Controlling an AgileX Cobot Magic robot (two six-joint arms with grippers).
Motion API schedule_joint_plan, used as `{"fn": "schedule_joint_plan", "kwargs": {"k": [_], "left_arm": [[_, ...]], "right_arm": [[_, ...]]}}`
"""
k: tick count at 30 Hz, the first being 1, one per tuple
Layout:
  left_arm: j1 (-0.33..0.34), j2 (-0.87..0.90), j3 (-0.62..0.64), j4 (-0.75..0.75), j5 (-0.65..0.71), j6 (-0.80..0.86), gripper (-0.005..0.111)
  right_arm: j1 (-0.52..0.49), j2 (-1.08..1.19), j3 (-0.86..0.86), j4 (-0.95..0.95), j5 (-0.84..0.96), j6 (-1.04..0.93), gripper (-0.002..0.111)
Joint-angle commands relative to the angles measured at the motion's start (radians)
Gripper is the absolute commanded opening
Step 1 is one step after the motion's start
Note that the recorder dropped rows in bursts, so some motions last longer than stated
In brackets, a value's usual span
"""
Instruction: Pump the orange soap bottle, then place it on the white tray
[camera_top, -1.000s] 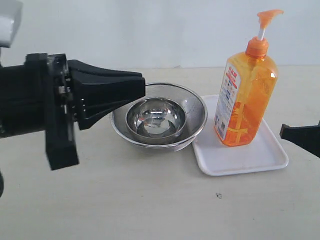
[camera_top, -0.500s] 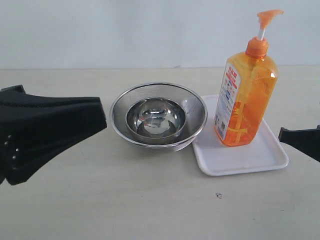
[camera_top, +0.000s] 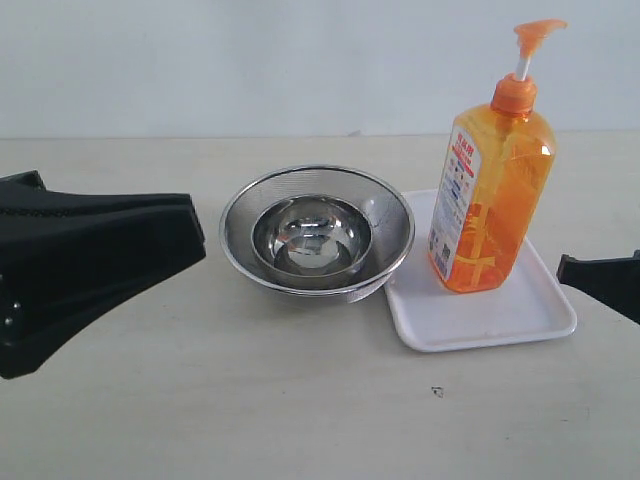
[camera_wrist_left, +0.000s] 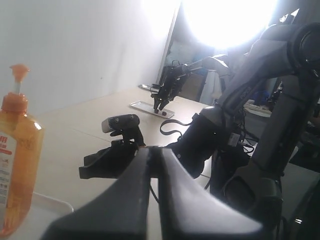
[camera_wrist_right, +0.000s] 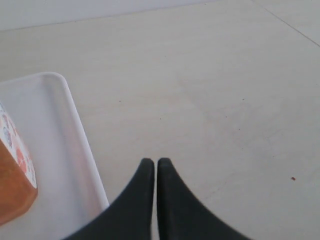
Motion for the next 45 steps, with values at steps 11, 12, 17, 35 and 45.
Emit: {"fn": "schedule_joint_plan", "kwargs": {"k": [11, 12, 17, 35, 45], "left_arm": [[0.002, -0.19, 0.005, -0.103, 0.003, 0.261, 0.005], [0.002, -0.219, 0.005, -0.098, 0.013, 0.263, 0.005], [0.004, -0.406, 0.009, 0.018, 0.155, 0.234, 0.005], [0.247, -0.878, 0.301, -0.076, 0.319, 0.168, 0.005], [0.262, -0.911, 0.329, -0.436, 0.653, 0.148, 0.005]], "right_arm": [[-0.001, -0.008, 0.002, 0.003, -0.003, -0.001, 0.0], [-0.001, -0.008, 0.002, 0.003, -0.003, -0.001, 0.0], [-0.001, -0.008, 0.002, 0.003, -0.003, -0.001, 0.0], [-0.001, -0.008, 0.002, 0.003, -0.003, -0.001, 0.0], [-0.001, -0.008, 0.002, 0.003, -0.003, -0.001, 0.0]]}}
